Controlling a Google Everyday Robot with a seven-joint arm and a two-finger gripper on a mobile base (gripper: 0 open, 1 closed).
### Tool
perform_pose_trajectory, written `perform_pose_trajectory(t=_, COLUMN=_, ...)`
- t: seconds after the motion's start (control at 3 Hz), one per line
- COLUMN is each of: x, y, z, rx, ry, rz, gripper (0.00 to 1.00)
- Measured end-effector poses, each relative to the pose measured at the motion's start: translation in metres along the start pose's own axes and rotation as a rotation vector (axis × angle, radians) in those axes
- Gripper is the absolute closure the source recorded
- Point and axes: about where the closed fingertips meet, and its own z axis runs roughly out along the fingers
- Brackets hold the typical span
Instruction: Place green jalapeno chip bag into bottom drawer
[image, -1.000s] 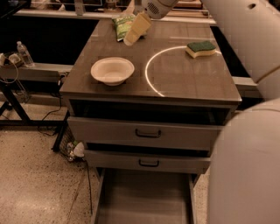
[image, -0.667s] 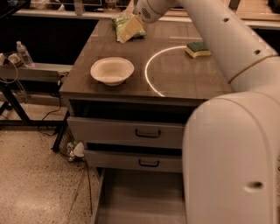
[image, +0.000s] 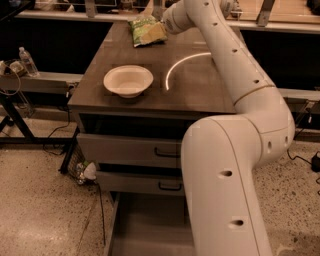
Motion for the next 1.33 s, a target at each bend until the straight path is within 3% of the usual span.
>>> perform_pose_trajectory(t=0.33, x=0.001, y=-0.001, z=0.009, rx=0.009, ry=-0.011, rz=0.011, gripper=0.00)
perform_pose_trajectory(t=0.67, x=0.003, y=0.003, z=0.022, rx=0.014, ry=-0.014, rz=0.073, gripper=0.00)
perform_pose_trajectory(t=1.0, x=0.015, y=0.006, z=0.051, rx=0.046, ry=-0.017, rz=0.213, gripper=0.00)
perform_pose_trajectory(t=1.33, x=0.025, y=0.003, z=0.070, rx=0.074, ry=-0.029, rz=0.302, gripper=0.00)
